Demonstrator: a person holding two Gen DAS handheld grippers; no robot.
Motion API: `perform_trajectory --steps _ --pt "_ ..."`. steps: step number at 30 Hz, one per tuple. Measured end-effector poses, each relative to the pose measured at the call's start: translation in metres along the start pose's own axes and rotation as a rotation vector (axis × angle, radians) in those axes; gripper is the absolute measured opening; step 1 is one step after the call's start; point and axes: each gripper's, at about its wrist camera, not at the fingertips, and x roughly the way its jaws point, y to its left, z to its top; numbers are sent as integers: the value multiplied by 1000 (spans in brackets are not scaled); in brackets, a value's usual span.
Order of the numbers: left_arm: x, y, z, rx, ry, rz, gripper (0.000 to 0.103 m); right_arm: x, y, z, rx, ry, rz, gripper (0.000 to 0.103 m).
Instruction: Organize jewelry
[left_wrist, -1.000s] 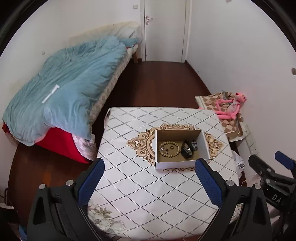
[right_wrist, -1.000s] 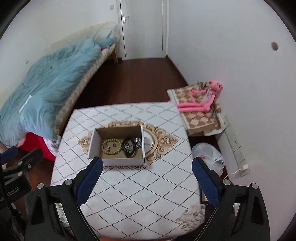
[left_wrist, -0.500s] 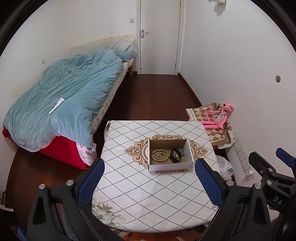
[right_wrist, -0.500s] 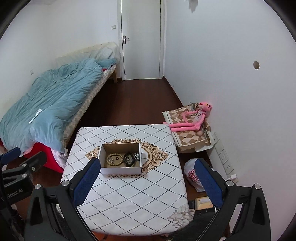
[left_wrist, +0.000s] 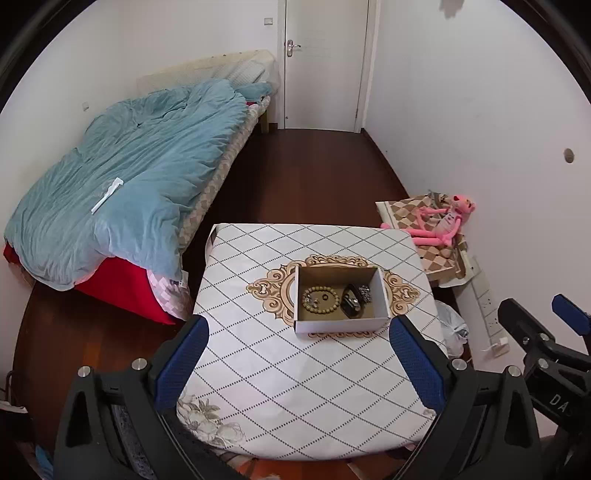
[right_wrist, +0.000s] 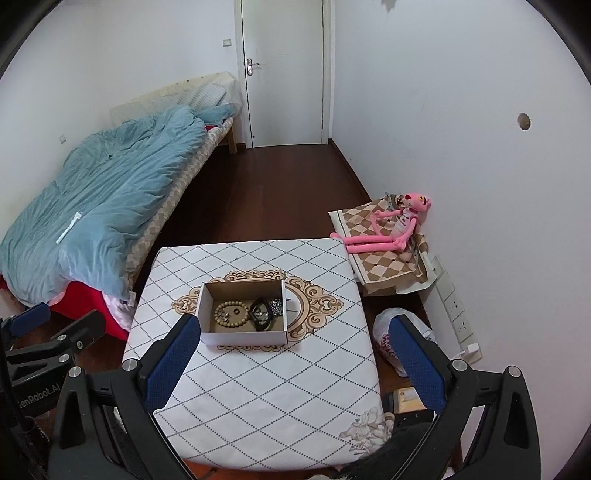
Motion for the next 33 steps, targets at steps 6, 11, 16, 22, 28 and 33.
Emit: perform_trajectory --steps 6,11,16,22,28,33 --pt "23 -1 14 2 28 28 100 31 0 18 -5 34 -16 103" --pt "43 0 21 3 52 45 100 60 3 26 -14 84 -18 103" --pt "63 -2 22 11 94 52 100 85 5 26 -26 127 -22 103" --pt "77 -5 19 19 130 48 100 107 5 21 -26 163 -36 103" --pt "81 -5 17 18 142 46 100 113 3 17 -29 180 -41 103" --pt "83 -3 16 11 144 46 100 113 6 16 -36 190 -40 103"
